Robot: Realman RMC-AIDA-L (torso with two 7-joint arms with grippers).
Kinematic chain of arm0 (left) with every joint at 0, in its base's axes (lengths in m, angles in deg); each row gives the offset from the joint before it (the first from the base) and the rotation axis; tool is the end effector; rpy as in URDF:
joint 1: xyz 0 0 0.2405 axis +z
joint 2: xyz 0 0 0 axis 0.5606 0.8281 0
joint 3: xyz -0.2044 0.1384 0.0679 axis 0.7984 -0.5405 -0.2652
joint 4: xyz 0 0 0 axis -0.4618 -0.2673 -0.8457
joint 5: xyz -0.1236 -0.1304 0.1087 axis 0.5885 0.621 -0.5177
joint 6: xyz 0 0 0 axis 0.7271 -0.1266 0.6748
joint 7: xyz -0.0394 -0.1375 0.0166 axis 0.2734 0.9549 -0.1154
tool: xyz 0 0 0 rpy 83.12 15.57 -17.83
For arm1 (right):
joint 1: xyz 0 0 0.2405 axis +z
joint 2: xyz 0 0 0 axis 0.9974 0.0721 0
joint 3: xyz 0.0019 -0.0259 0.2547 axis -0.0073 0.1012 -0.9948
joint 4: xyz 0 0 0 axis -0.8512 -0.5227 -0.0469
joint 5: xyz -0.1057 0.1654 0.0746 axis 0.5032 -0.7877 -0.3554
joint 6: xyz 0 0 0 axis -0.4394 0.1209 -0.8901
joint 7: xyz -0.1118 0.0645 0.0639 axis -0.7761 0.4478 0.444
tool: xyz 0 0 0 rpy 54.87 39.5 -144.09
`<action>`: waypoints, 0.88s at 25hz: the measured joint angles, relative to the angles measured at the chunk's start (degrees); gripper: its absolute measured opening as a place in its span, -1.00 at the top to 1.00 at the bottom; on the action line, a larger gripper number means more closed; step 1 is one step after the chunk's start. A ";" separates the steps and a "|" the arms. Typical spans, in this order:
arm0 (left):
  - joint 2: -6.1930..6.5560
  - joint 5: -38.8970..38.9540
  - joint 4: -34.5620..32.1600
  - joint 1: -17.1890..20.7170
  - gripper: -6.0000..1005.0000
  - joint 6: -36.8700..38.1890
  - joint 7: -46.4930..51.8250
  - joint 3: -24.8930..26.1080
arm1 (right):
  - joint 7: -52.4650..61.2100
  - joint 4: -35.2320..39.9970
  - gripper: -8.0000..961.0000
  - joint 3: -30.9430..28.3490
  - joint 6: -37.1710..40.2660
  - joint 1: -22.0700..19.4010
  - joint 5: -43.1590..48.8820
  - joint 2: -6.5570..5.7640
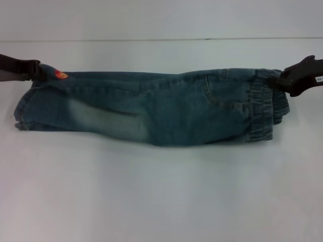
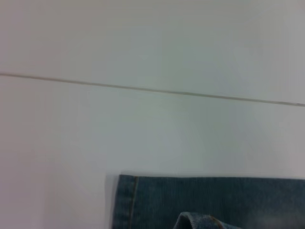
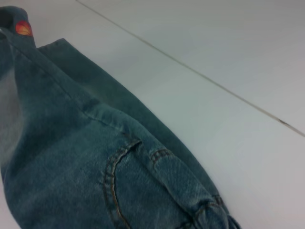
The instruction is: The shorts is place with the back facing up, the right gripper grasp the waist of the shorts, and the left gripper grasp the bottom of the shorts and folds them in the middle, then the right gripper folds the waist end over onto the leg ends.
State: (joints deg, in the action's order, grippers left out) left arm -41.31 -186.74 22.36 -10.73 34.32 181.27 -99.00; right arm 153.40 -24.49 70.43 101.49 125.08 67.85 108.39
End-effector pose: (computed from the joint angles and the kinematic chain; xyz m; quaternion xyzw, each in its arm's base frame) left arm -0.2659 0.4316 0.0775 -0.7511 -0.5695 -0.0187 0.3333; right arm 0.2596 0.4082 0.0608 -0.9362 0.2500 0.0114 0.2467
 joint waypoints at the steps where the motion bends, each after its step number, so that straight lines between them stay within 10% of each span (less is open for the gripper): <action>1: 0.00 0.00 0.00 0.00 0.66 0.00 0.00 0.00 | -0.33 0.00 0.84 0.00 -0.27 0.03 -0.03 0.07; 22: -0.15 -1.54 3.04 -1.92 0.59 -4.14 2.38 -0.98 | -1.25 -0.39 0.75 -0.48 -4.04 -0.14 -0.61 0.86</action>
State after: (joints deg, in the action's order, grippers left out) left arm -41.46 -188.27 25.40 -12.65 30.18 183.66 -99.98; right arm 152.15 -24.88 69.95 97.45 124.94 67.23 109.25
